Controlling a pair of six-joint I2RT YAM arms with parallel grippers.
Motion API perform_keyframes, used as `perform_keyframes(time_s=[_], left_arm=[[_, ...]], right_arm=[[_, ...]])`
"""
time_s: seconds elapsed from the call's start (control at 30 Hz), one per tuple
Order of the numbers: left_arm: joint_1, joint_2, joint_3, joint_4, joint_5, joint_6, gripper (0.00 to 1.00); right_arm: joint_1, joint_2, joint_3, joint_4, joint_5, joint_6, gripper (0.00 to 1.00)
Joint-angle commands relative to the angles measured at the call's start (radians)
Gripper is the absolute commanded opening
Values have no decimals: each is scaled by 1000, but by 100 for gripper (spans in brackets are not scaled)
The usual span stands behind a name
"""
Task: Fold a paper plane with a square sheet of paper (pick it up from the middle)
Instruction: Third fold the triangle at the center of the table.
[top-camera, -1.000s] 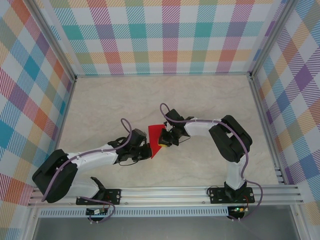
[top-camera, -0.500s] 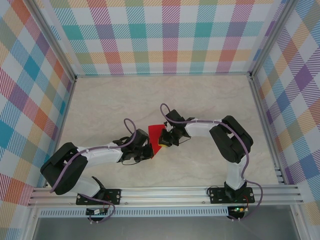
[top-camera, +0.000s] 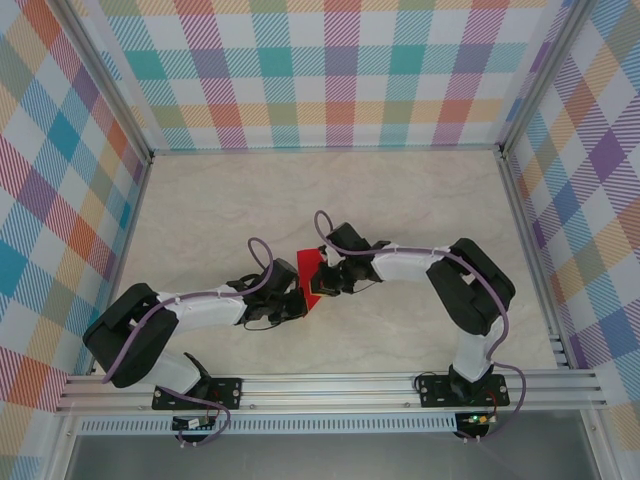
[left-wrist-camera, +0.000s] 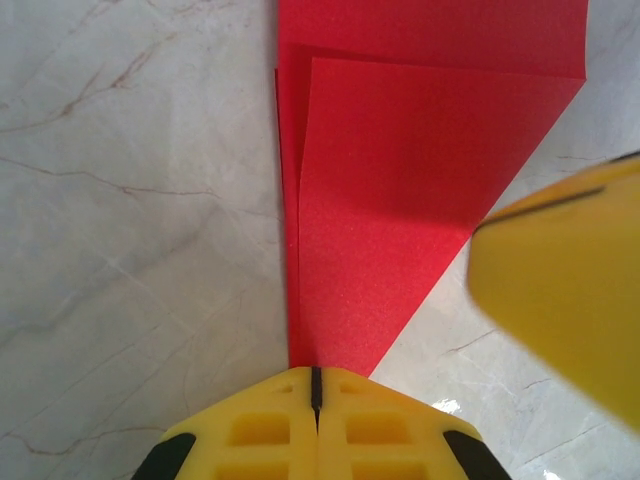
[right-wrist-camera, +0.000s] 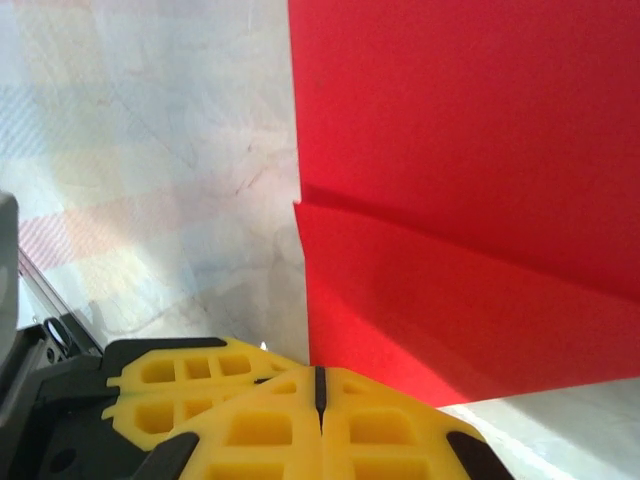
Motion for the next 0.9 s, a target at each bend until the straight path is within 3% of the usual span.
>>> perform_keyframes(time_s=[0.0, 0.27, 0.87], left_arm=[[-14, 46, -14, -105, -32, -10, 0], [-15, 52, -8, -166, -46, -16, 0], [-15, 55, -5, -199, -34, -10, 0]], right_arm=[[11, 49, 17, -8, -17, -26, 1], [-9, 104, 44, -72, 62, -41, 1], [-234, 44, 58, -129, 132, -157, 1]])
